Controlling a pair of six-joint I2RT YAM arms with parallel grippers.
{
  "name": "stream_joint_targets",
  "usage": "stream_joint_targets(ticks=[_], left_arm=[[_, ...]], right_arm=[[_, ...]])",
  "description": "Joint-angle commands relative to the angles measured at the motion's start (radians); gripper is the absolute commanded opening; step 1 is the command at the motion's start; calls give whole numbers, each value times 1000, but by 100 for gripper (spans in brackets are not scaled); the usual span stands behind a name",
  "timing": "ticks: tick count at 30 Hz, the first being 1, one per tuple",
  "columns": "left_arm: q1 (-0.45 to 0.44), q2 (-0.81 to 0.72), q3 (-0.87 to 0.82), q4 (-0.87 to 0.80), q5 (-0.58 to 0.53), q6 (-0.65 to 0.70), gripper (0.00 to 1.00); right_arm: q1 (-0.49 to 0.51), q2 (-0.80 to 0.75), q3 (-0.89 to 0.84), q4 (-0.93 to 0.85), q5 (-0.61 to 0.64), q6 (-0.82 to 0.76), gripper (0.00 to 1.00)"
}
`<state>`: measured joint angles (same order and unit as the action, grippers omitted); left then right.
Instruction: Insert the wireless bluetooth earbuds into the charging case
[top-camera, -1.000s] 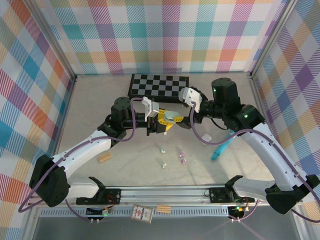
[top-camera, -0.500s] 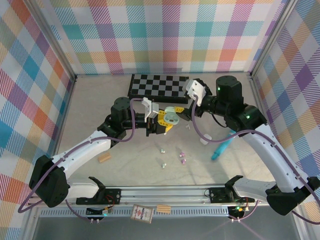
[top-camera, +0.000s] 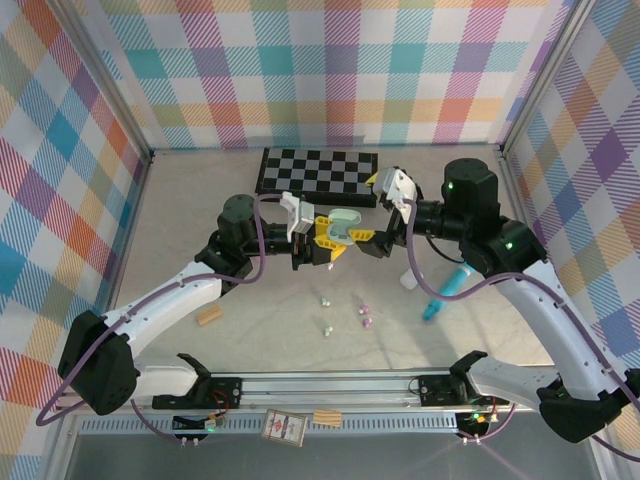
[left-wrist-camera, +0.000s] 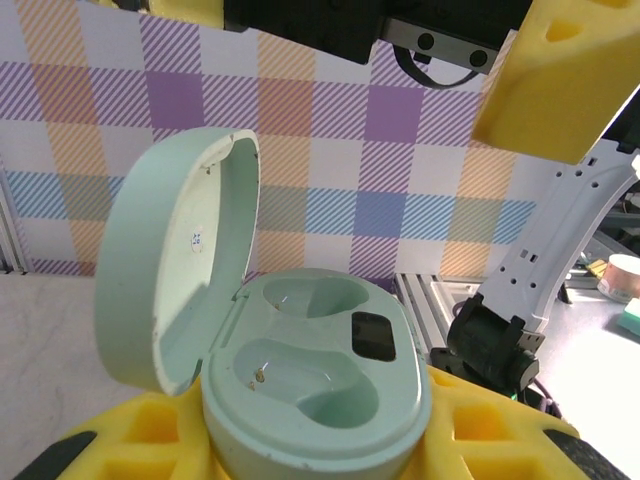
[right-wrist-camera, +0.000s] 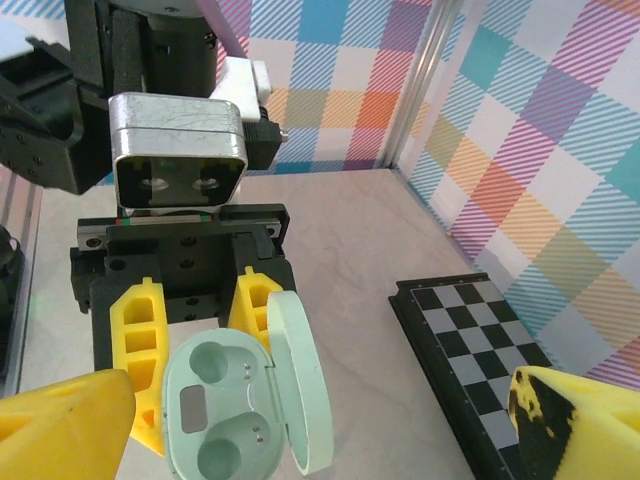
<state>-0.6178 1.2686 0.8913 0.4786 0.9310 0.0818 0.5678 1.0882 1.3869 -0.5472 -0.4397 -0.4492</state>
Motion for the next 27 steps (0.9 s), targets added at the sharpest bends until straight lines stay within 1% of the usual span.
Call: stream_joint_targets(ticks=[1, 4, 7, 11, 14, 17, 20, 22, 24, 27], left_arm=[[22, -4, -30, 75, -8, -20, 33], [46, 10, -59, 124, -12, -42, 33], [60, 25, -73, 173, -12, -69, 32], [95, 36, -85, 194, -20, -91, 32], [139, 14, -113, 208, -35, -112, 32], [174, -25, -147, 187, -76, -100, 32], [189, -66, -188, 142, -130, -51, 32], [196, -84, -205, 111, -165, -20, 32], [200, -93, -221, 116, -201, -4, 32], [207, -100, -237, 132, -246, 21, 32]], right_arm=[[-20, -23, -43, 83, -10, 127, 96], [-81, -56, -122, 203, -2, 281, 97], [-163, -69, -186, 264, 17, 452, 97], [-240, -53, -255, 286, 73, 638, 96], [-273, -30, -305, 282, 126, 757, 95], [-275, -10, -364, 255, 157, 793, 97], [-273, 11, -427, 222, 126, 793, 100], [-271, 23, -481, 233, 92, 816, 100], [-247, 33, -538, 265, 82, 840, 99], [-174, 46, -612, 308, 98, 873, 100]])
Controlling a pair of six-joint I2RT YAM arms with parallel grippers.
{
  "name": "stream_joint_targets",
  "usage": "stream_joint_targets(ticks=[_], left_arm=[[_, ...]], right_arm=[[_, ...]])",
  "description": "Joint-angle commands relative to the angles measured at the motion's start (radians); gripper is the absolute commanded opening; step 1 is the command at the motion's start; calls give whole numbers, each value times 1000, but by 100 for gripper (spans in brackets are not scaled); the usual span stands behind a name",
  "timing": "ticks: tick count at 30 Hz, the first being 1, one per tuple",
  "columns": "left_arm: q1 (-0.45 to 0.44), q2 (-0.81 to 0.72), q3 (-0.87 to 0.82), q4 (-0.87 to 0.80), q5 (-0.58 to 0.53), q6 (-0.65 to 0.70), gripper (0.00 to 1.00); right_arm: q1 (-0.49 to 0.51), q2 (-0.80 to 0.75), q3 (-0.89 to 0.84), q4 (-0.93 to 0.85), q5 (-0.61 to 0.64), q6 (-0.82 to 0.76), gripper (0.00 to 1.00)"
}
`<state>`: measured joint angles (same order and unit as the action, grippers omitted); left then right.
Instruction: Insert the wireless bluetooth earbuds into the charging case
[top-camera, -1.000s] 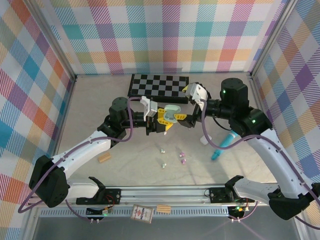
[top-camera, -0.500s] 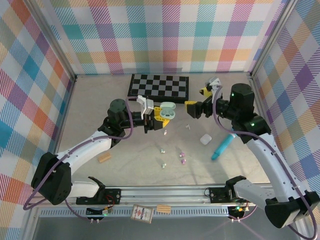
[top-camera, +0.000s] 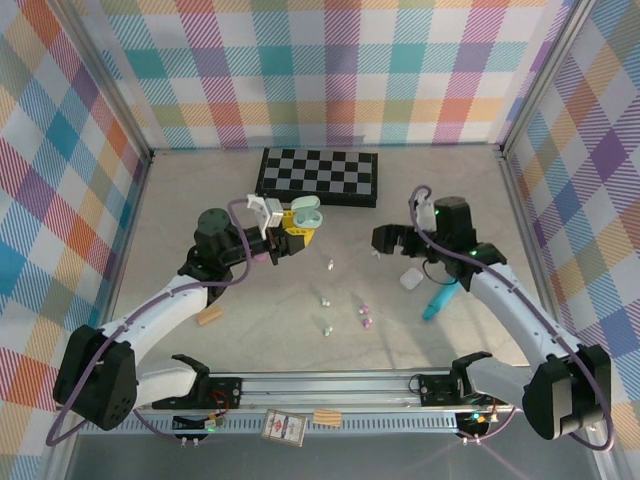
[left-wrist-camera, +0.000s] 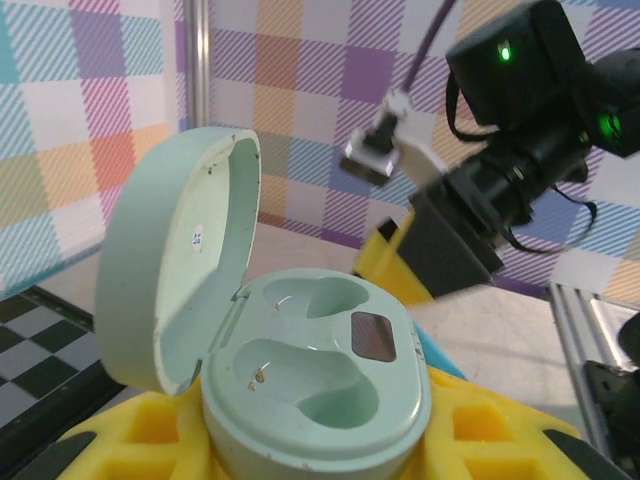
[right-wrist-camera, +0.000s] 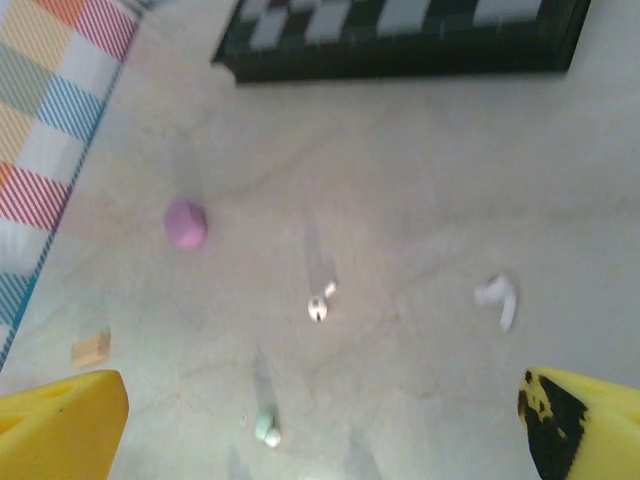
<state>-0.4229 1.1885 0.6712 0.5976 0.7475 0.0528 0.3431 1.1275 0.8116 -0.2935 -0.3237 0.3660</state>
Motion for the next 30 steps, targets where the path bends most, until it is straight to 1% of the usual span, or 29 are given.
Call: stream_joint_targets(ticks=[1, 4, 8, 10, 14, 19, 22, 26, 30], left_arm=[[12, -17, -24, 26, -77, 60, 32], [23, 6, -46, 85, -115, 78, 32], [57, 55, -37, 136, -98, 80, 31], [75, 77, -26, 146, -85, 88, 32], [114, 112, -17, 200, -66, 73, 31], [147, 129, -19, 256, -66, 32, 31], [167, 135, -32, 291, -75, 9, 31], [204, 135, -48, 341, -75, -43, 31], [220, 98, -50, 299, -79, -36, 31]], right_arm=[[84, 13, -55, 58, -7, 67, 99], [189, 34, -94, 58, 35, 86, 99], [351, 59, -126, 76, 97, 95, 98], [397, 84, -136, 113, 102, 116, 95], [410, 180, -124, 217, 30, 159, 88], [410, 382, 9, 206, -75, 121, 84], [411, 502, 95, 189, -136, 45, 83], [412, 645, 225, 97, -214, -109, 85], [411, 747, 313, 46, -268, -183, 85]])
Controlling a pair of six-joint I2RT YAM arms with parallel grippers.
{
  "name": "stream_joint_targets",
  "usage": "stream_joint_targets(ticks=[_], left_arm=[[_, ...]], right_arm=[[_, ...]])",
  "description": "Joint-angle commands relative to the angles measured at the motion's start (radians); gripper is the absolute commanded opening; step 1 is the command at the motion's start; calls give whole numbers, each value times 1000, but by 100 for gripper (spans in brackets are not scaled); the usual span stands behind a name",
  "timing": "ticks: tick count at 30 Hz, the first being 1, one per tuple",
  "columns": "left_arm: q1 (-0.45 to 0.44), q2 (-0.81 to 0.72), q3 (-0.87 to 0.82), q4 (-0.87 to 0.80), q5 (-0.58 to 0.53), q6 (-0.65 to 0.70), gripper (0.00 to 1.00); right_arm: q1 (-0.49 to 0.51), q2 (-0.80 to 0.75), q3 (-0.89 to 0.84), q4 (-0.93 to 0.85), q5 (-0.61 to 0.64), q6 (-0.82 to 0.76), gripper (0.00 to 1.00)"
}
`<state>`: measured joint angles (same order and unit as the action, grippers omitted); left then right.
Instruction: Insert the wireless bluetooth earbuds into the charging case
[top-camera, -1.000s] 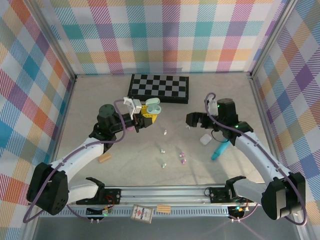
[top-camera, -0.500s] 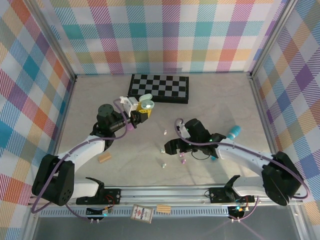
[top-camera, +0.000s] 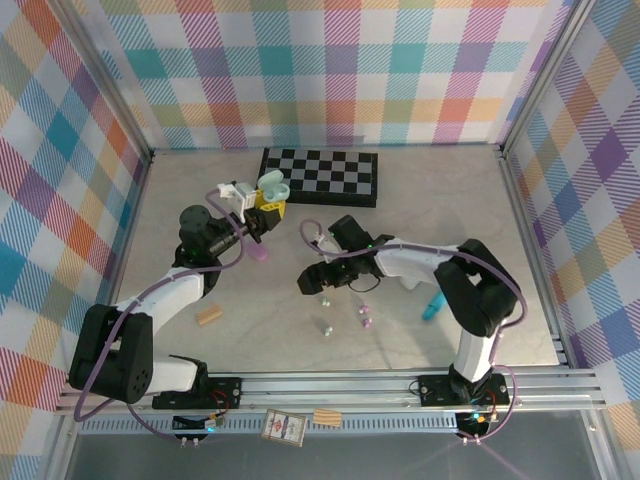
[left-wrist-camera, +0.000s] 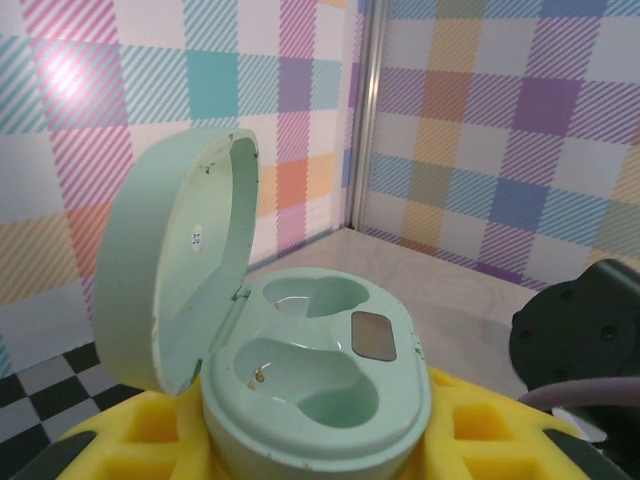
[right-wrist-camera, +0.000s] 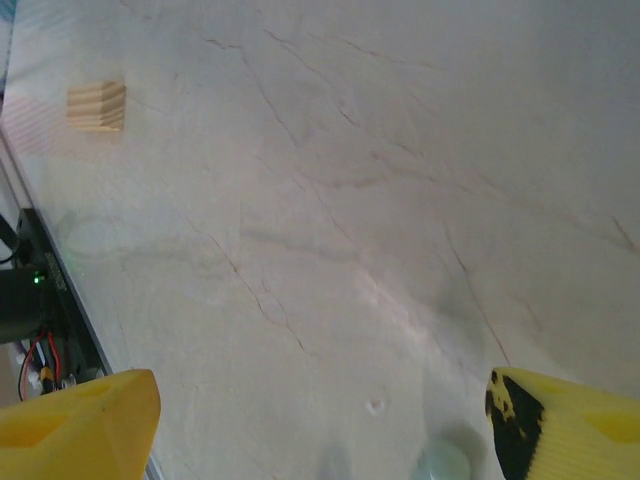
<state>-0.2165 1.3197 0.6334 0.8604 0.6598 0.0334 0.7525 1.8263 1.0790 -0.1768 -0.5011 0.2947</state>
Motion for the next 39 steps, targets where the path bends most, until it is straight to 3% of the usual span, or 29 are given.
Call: stream_joint_targets(ticks=[1, 6, 12, 21, 25, 29, 39], left_arm=[[16, -45, -11, 12, 9, -5, 31], [17, -79, -4, -70, -9, 38, 31], [19, -66, 1, -70, -23, 46, 31], [32, -48, 21, -86, -64, 57, 31], [51, -46, 35, -98, -72, 57, 31], [74, -55, 50, -115, -82, 57, 31], [91, -64, 53, -119, -87, 45, 31]], right_arm=[[2, 65, 59, -82, -99, -122, 85], [3, 59, 46, -75, -62, -98, 84], [31, -50, -17, -37, 140, -44, 87], [222, -135, -44, -126, 755, 19, 81], [308, -91, 5, -219, 925, 44, 75], [362, -35, 60, -311, 1008, 83, 70], [401, 64, 141, -396, 1046, 115, 61]])
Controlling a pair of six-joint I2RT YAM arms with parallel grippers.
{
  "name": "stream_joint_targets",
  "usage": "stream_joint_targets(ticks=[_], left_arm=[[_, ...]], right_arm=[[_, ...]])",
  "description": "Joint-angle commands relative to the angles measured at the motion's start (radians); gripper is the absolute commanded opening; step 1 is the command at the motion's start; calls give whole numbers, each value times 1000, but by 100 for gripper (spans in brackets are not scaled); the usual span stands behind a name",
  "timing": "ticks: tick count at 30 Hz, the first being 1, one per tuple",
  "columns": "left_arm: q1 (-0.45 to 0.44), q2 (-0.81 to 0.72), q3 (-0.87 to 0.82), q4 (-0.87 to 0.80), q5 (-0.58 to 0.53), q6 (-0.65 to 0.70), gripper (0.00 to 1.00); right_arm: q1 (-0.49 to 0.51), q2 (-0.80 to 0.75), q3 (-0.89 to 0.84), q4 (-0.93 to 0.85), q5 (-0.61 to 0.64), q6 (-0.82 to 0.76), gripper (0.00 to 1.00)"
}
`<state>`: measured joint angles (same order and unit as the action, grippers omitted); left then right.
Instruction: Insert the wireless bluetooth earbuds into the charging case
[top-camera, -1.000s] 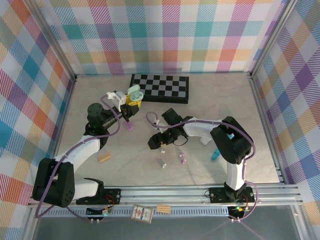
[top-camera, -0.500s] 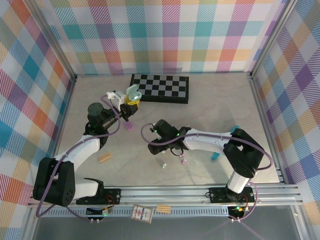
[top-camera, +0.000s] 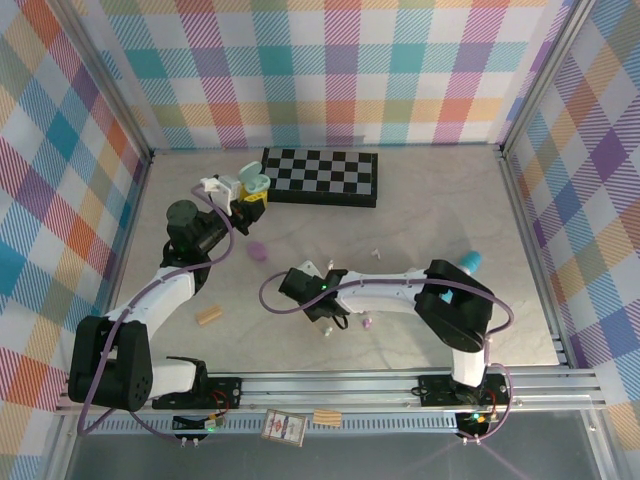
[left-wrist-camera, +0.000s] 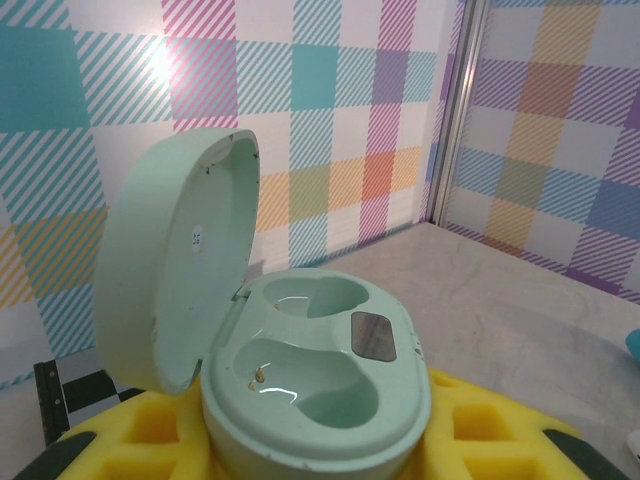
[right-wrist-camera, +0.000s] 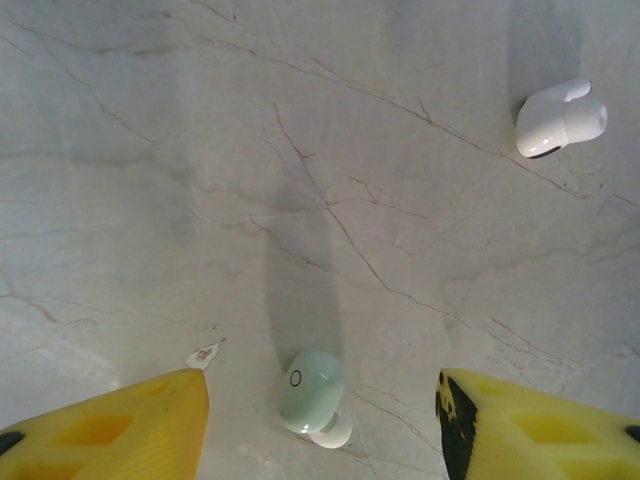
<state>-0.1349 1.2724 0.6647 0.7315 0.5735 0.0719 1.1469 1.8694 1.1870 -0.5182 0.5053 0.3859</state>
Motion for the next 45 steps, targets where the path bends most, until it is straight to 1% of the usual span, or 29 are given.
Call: stream_joint_targets(ticks=[1, 6, 10, 14, 19, 36, 40, 45], left_arm=[[8, -19, 20, 10, -1, 7, 31], [9, -24, 19, 6, 3, 8, 31], [8, -30, 18, 4, 3, 8, 31], [9, -32, 16, 3, 6, 7, 31], [8, -33, 18, -1, 8, 7, 31], [9, -28, 25, 0, 21, 0, 31], [8, -28, 27, 0, 24, 0, 31], [9, -25, 30, 0, 26, 1, 31]], right_arm=[[7, 29, 42, -58, 40, 24, 60], [8, 66, 75, -91, 36, 26, 58], [8, 73, 83, -112, 43, 38, 51], [8, 80, 93, -142, 62, 39, 48], [9, 95, 105, -166, 64, 50, 47], [8, 167, 179, -240, 119, 34, 38], [8, 183, 194, -257, 120, 36, 34], [8, 189, 216, -301, 145, 54, 32]])
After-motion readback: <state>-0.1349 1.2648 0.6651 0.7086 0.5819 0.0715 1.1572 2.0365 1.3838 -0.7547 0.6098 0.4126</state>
